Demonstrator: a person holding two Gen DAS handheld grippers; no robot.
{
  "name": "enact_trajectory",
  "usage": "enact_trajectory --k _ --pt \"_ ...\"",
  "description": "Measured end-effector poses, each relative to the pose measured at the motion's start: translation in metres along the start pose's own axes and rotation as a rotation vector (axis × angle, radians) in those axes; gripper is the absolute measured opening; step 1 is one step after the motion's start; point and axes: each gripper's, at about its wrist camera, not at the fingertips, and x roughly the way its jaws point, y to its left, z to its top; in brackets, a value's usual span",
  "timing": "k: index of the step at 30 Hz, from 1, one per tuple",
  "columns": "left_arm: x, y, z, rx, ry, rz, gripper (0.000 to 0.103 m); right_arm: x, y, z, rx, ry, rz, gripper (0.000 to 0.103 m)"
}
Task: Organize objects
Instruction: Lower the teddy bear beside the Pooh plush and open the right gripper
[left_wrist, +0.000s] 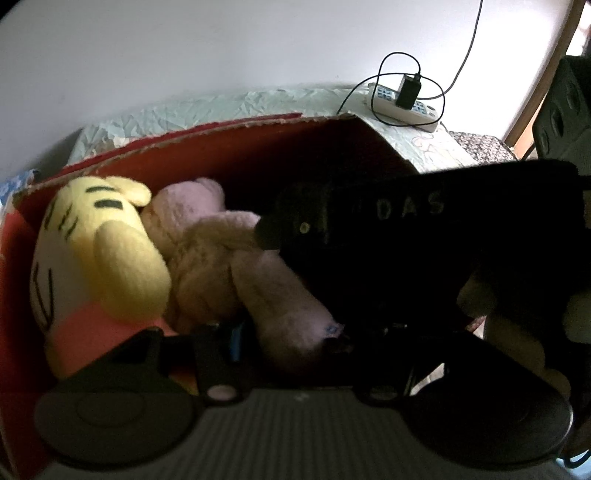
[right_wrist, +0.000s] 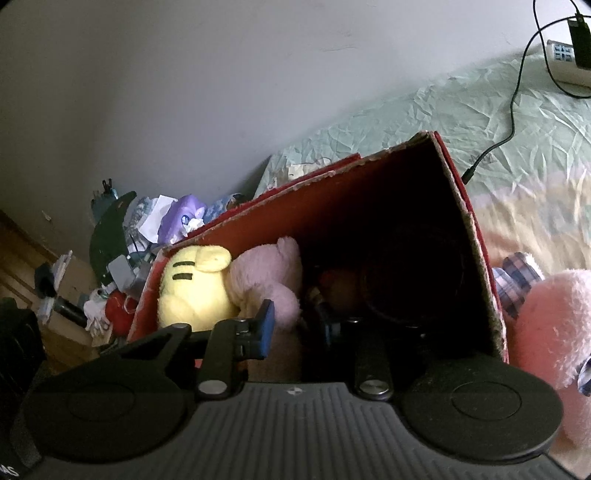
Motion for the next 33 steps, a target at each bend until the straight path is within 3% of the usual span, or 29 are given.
enact_trajectory --k 8,33 --pt "-0.001 0.0 -0.003 -0.005 -0.001 0.003 0.065 0.003 0.005 -0.005 -0.103 -0.007 -0.026 0.029" --pt "0.003 0.005 -0.007 -0.012 -0.018 -0.025 0.069 0.006 0.011 -0.012 -0.196 -0.031 -0.054 0.03"
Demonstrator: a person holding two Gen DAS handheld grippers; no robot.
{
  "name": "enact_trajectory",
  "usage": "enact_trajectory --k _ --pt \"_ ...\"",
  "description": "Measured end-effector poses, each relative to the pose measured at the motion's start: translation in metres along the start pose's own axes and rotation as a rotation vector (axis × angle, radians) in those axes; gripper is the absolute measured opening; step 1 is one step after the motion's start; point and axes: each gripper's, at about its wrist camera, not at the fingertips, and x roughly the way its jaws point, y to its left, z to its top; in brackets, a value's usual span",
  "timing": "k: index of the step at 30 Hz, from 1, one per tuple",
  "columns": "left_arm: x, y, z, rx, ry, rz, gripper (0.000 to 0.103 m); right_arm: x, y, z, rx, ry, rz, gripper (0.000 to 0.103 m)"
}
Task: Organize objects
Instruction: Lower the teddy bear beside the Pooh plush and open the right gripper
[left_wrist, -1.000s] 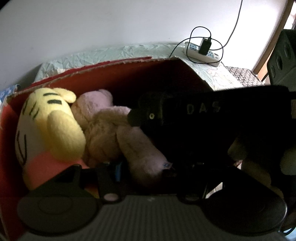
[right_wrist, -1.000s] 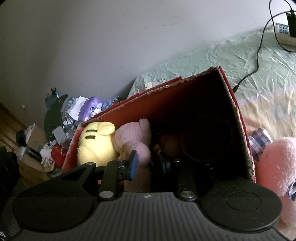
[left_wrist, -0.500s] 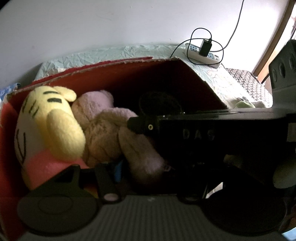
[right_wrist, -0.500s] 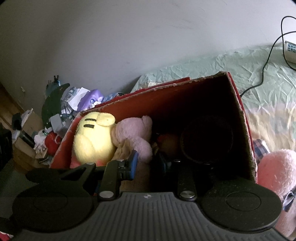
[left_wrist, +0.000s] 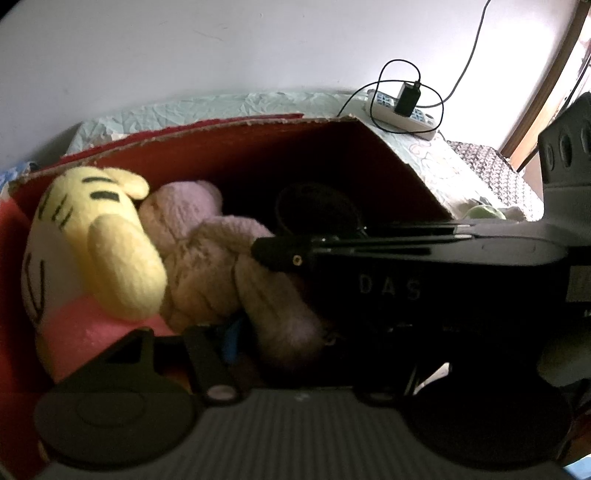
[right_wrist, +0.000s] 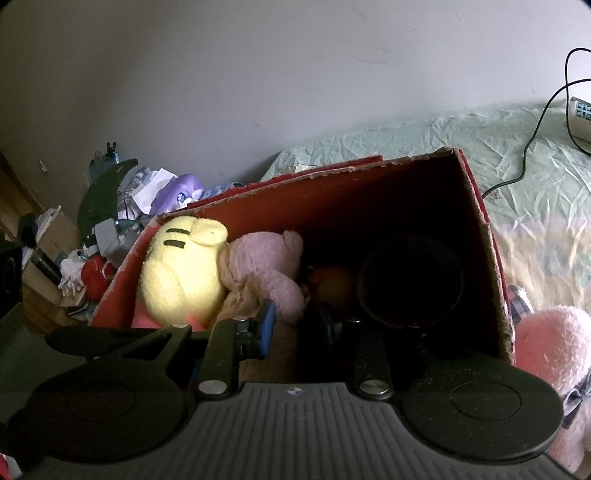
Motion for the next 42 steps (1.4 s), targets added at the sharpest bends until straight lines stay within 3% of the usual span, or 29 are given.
enact_trajectory --k 42 --pt "0.0014 0.0033 -0.0046 -0.024 -0.045 -0.023 0.072 0.0006 0.0 -0.0025 -0.061 -0.006 0.032 0.029"
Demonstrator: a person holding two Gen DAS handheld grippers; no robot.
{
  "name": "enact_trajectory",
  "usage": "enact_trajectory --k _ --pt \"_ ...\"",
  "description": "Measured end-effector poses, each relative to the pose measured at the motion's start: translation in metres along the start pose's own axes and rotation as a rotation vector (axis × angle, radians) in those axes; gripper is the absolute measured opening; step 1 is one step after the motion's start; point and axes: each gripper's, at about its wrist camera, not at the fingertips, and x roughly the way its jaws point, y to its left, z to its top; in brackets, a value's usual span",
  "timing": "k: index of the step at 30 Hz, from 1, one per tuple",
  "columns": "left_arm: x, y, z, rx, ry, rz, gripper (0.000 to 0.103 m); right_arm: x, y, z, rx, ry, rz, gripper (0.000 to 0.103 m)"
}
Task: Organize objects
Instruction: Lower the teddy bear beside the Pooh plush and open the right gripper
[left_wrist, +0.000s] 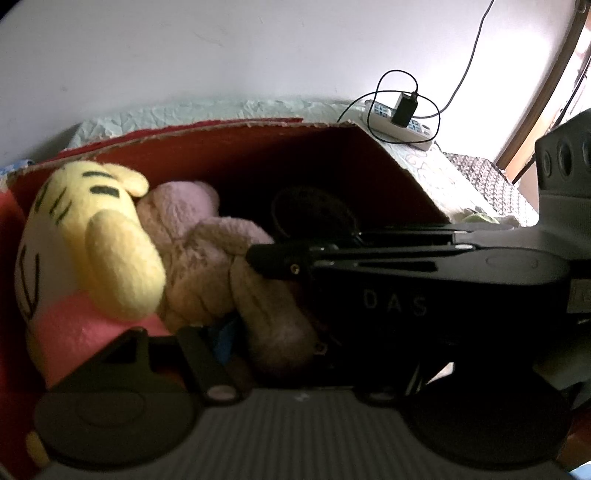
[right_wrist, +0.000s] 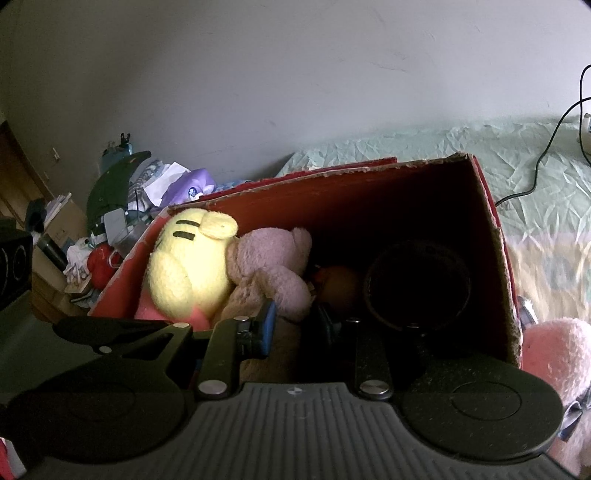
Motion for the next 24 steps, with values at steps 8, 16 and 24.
enact_trajectory --k 8,16,24 --pt "0.0001 0.0008 -0.0021 -0.006 -0.014 -0.001 0.073 0.0003 0.0019 -0.002 -0.029 -0.006 -0.011 0.029" --pt "0.0003 0.0006 -0.0031 -0.007 -0.019 0.004 0.074 0.0007 0.0026 -0.0031 -0.041 -0.01 -0.011 0.029" --pt "0.0027 -0.003 -0.0009 -0.013 -0.01 0.02 0.074 0.0004 0.0041 -0.0046 -0.07 -0.012 -0.017 0.029"
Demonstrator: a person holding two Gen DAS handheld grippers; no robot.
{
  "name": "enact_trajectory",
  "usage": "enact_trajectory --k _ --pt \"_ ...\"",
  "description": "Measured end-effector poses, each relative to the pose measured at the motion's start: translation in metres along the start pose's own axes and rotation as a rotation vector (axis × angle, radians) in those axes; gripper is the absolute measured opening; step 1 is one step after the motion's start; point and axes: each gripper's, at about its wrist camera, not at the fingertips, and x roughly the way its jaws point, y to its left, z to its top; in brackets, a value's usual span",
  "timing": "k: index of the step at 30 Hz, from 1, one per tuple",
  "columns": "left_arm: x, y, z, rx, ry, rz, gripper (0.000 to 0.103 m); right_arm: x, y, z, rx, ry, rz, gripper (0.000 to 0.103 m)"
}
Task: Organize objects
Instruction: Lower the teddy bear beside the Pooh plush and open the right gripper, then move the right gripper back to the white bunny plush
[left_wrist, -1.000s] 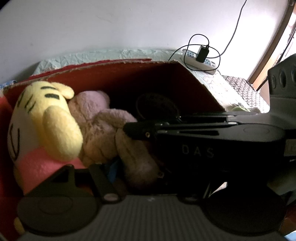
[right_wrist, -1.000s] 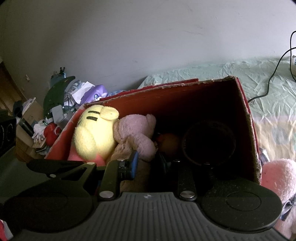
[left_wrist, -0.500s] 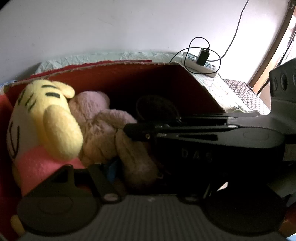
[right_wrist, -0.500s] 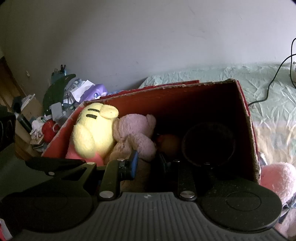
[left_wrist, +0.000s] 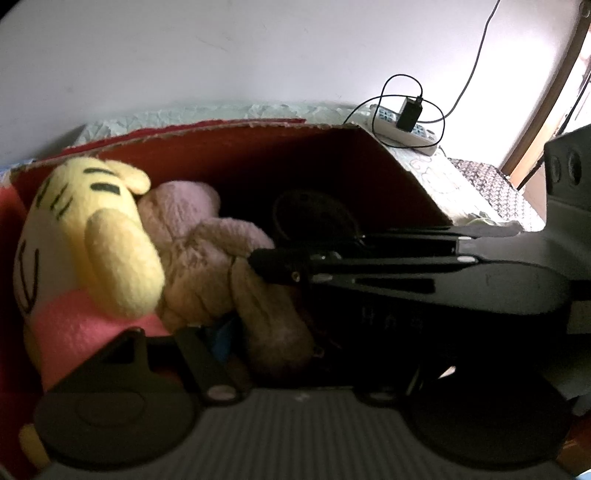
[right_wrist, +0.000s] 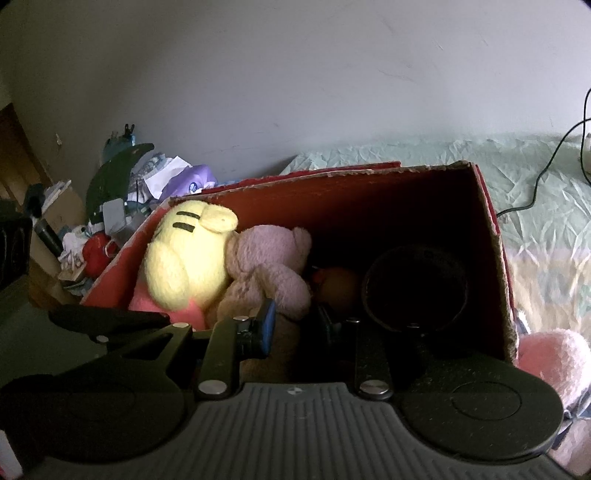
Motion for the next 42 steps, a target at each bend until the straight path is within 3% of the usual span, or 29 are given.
enact_trajectory --k 7,9,10,11,20,26,33,42 --pt "-0.007 -0.013 0.004 0.026 -0.003 0.061 0.072 -0.01 -0.005 0.003 0.038 0.018 0.014 0.03" --pt "-0.015 -0.017 0.004 0.032 -0.026 0.073 0.082 -0.019 -0.006 0.003 0.062 0.011 0.03 0.031" --pt "-0.02 -0.019 0.004 0.037 -0.041 0.08 0.096 -0.023 -0.006 0.002 0.067 0.005 0.04 0.031" --pt "-0.025 -0.021 0.003 0.046 -0.059 0.087 0.1 -0.028 -0.006 0.001 0.072 -0.005 0.045 0.031" --pt "-0.057 -0.037 -0.009 0.049 -0.116 0.168 0.099 -0.061 -0.014 -0.007 0.153 -0.061 0.116 0.032" --pt "-0.08 -0.054 -0.017 0.037 -0.146 0.157 0.099 -0.089 -0.029 -0.01 0.222 -0.109 0.177 0.034" --pt "-0.088 -0.093 -0.029 0.067 -0.135 0.041 0.097 -0.128 -0.061 -0.023 0.279 -0.132 0.187 0.034" --pt "-0.038 -0.163 -0.034 0.17 -0.015 -0.144 0.09 -0.173 -0.121 -0.052 0.401 -0.151 0.045 0.035"
